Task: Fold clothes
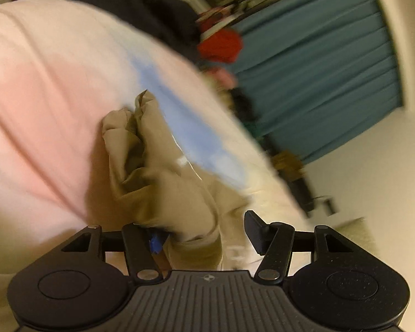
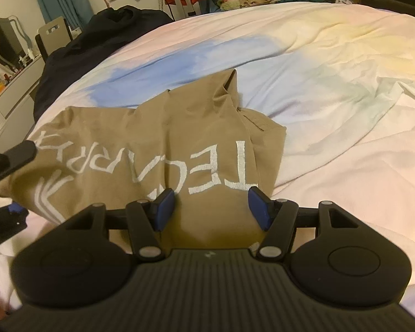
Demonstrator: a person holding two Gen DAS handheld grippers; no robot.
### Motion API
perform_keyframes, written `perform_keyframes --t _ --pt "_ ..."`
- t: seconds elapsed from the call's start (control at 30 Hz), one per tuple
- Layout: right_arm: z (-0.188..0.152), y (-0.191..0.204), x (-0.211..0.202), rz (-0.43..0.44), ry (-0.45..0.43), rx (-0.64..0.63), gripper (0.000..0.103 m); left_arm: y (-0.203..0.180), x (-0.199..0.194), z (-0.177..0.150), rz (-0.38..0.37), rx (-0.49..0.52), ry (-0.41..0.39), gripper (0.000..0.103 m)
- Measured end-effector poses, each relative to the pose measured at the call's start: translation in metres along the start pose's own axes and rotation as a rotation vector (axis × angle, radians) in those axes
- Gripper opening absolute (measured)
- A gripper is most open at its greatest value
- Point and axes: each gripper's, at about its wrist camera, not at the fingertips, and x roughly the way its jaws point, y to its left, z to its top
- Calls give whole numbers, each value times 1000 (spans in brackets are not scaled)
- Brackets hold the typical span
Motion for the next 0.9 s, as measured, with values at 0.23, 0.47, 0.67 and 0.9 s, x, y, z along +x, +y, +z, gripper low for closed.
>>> perform_keyframes --t 0.23,0.47,0.67,0.9 --pt "1 -2 -3 4 -14 13 61 26 21 7 86 -155 57 36" --pt "13 -13 -45 126 -196 133 64 12 1 0 72 -39 14 25" --pt "15 -30 -51 430 -152 357 94 12 -8 -5 60 -39 7 25" --pt "3 -34 -25 604 21 553 94 17 -5 -5 35 -124 49 50"
